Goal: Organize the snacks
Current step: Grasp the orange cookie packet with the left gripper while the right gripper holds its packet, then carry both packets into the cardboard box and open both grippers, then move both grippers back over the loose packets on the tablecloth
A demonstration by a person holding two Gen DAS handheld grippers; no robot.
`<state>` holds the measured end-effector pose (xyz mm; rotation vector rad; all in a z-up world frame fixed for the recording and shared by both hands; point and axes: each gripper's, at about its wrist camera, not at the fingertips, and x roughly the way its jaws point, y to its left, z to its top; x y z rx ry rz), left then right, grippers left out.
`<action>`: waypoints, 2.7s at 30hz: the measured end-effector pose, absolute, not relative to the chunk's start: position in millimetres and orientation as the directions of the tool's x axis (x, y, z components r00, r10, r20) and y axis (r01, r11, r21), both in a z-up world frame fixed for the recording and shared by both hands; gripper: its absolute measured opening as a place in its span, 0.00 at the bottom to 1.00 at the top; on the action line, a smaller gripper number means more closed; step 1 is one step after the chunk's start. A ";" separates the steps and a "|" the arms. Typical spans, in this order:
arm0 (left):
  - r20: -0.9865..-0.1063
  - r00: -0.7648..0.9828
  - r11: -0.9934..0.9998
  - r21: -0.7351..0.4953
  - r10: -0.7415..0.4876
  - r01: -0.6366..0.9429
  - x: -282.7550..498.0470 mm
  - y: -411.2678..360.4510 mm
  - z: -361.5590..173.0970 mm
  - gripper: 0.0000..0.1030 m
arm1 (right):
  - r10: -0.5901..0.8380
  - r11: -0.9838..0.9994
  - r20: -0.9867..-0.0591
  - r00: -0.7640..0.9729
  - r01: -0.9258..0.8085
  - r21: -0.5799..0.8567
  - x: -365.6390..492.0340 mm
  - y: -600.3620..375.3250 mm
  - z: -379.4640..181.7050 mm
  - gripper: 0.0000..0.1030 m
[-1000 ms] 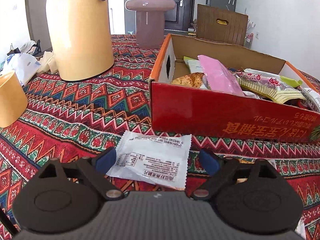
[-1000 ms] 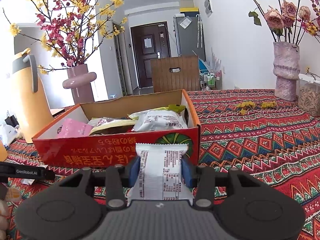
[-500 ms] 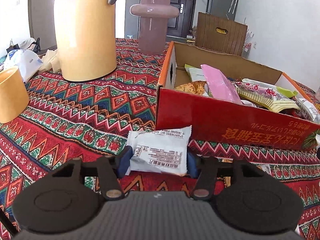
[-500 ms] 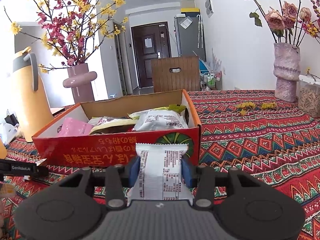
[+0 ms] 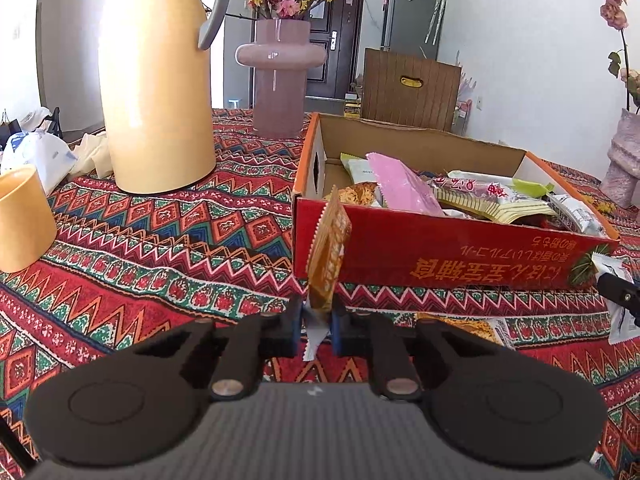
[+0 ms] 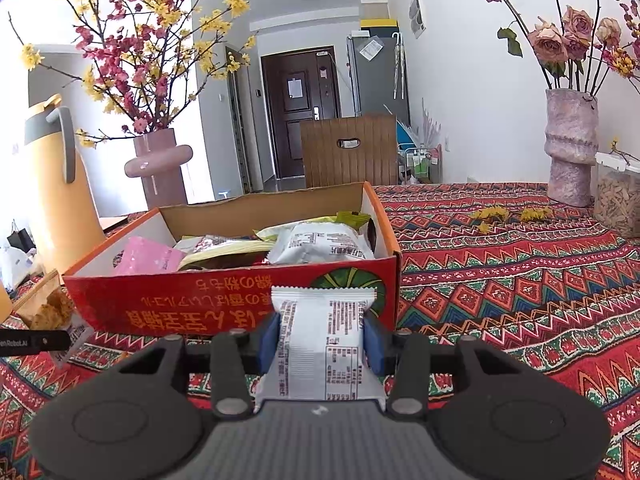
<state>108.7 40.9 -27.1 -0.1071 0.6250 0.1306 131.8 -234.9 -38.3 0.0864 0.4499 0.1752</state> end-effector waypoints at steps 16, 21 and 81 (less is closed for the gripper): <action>-0.464 0.886 0.992 -0.106 0.009 -0.066 74.8 40.6 15.7 0.14 | 0.208 0.977 -0.348 0.914 -0.179 0.114 116.6 -235.3 -25.2 0.42; -0.441 0.898 0.995 -0.095 -0.003 -0.043 81.2 33.0 27.4 0.14 | 0.218 0.974 -0.309 0.926 -0.187 0.125 118.4 -237.3 -10.2 0.42; -0.315 0.944 0.989 -0.077 0.094 -0.124 110.0 23.0 58.8 1.00 | 0.180 0.984 -0.247 0.952 -0.177 0.034 131.9 -194.6 28.1 1.00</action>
